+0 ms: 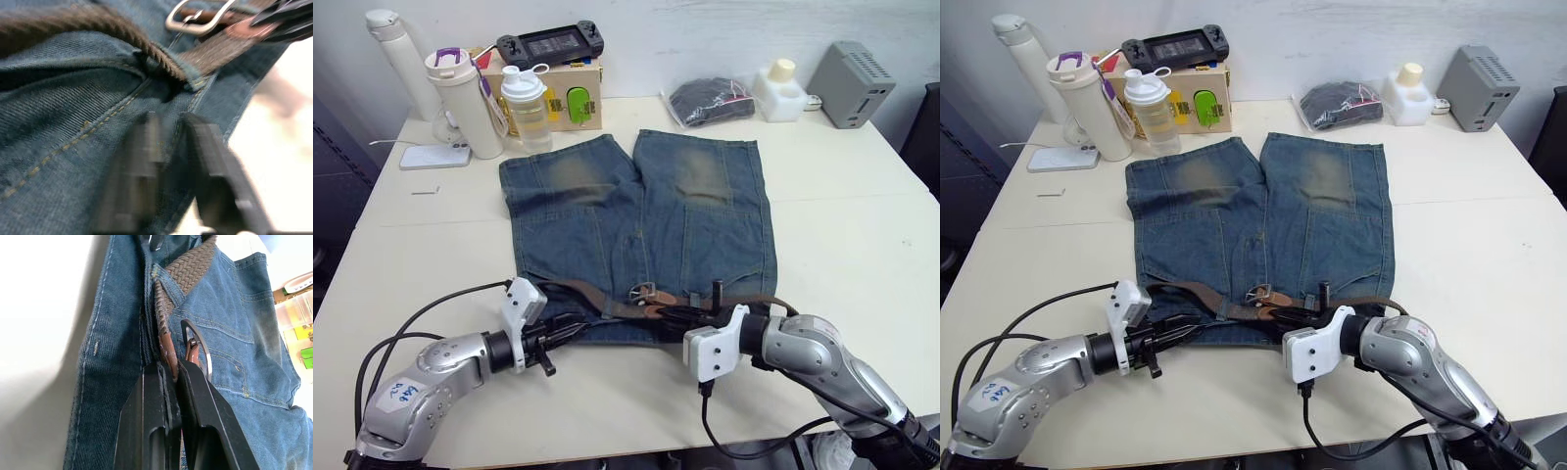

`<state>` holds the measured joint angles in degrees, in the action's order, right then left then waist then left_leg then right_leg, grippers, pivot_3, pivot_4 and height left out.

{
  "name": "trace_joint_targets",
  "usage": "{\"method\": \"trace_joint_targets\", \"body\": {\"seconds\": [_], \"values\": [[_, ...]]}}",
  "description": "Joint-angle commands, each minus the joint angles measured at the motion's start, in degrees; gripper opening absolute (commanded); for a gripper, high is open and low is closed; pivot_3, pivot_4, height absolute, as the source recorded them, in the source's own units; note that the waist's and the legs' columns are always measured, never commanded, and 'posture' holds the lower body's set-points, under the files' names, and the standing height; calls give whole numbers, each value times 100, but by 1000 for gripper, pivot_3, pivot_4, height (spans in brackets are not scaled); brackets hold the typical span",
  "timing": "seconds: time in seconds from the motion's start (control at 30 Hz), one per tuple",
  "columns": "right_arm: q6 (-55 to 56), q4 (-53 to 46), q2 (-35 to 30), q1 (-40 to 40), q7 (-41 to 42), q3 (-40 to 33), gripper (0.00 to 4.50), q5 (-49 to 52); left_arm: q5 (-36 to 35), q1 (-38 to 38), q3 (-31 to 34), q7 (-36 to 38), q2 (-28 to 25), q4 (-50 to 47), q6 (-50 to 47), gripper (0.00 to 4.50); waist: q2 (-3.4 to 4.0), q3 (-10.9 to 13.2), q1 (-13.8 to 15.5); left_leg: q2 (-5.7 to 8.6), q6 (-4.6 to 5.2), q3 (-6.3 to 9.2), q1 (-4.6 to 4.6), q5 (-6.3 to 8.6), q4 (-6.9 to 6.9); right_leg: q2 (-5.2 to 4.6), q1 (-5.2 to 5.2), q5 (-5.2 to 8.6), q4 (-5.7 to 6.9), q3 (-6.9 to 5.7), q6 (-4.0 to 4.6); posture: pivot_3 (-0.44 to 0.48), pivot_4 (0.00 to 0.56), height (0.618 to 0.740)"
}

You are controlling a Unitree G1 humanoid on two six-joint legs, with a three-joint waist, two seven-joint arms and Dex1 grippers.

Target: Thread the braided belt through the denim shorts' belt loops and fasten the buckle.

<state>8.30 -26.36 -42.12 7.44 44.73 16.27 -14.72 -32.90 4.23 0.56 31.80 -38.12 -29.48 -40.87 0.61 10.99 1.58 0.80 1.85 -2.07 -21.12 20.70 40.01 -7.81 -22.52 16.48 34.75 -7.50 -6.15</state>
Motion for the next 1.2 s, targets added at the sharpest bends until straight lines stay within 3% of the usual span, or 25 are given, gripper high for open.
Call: {"method": "trace_joint_targets", "body": {"seconds": [0.03,0.23,0.47,0.6,0.73,0.87,0.97,1.03,1.13,1.2], "values": [[-307,-579,-91,29,136,-473,0,412,1012,334,-697,-27,-318,114,392,71,3,-2,-3,0,0,-1,1,0,0,0,0,0,-1,1,0,0,150,690],[-1089,-1158,-208,276,376,-1125,0,1044,1646,402,-1013,-89,-235,548,916,71,37,-24,21,2,3,-1,6,5,0,-19,5,0,-6,0,0,0,150,690],[-1914,-543,-495,1429,452,-2210,0,1950,1816,384,-983,63,-236,636,1232,71,39,-25,51,9,15,-1,10,7,2,-37,6,0,-1,-8,0,0,150,690],[-1694,-200,-589,1439,456,-2179,0,1842,1880,352,-942,102,-163,743,1499,71,38,-25,90,15,18,-1,6,5,2,-42,5,0,-1,-12,0,0,150,690],[-1588,-265,-472,1344,440,-1881,0,1786,1477,303,-477,236,-31,614,1719,71,38,-24,100,22,24,-4,6,2,3,-48,3,0,8,-12,-1,0,150,690],[-1579,-333,-378,1394,392,-1676,0,1729,827,153,192,545,55,502,1766,1250,35,-21,73,20,23,-4,2,1,2,-46,-3,0,11,-12,-1,0,150,690],[-1521,-366,-325,1437,392,-1502,0,1680,48,-33,717,875,-46,262,1467,2569,27,-15,38,18,22,-4,-3,1,2,-42,-8,0,13,-14,-1,0,150,690],[-1475,-364,-298,1465,395,-1402,0,1656,-938,-261,1180,1116,-288,45,853,3372,13,-6,9,18,22,-2,-6,1,3,-42,-7,0,21,-17,-1,0,150,690],[-1342,-313,-273,1489,423,-1241,0,1537,-1894,-504,1619,1320,-564,14,226,3372,4,0,-21,18,22,1,-8,1,5,-43,-5,-1,26,-17,-1,0,150,690],[-1261,-265,-260,1491,419,-1154,0,1463,-2153,-562,1674,1280,-602,40,-17,3372,5,0,-26,19,22,0,-7,1,5,-42,-4,-1,25,-16,-2,0,150,690]]}}
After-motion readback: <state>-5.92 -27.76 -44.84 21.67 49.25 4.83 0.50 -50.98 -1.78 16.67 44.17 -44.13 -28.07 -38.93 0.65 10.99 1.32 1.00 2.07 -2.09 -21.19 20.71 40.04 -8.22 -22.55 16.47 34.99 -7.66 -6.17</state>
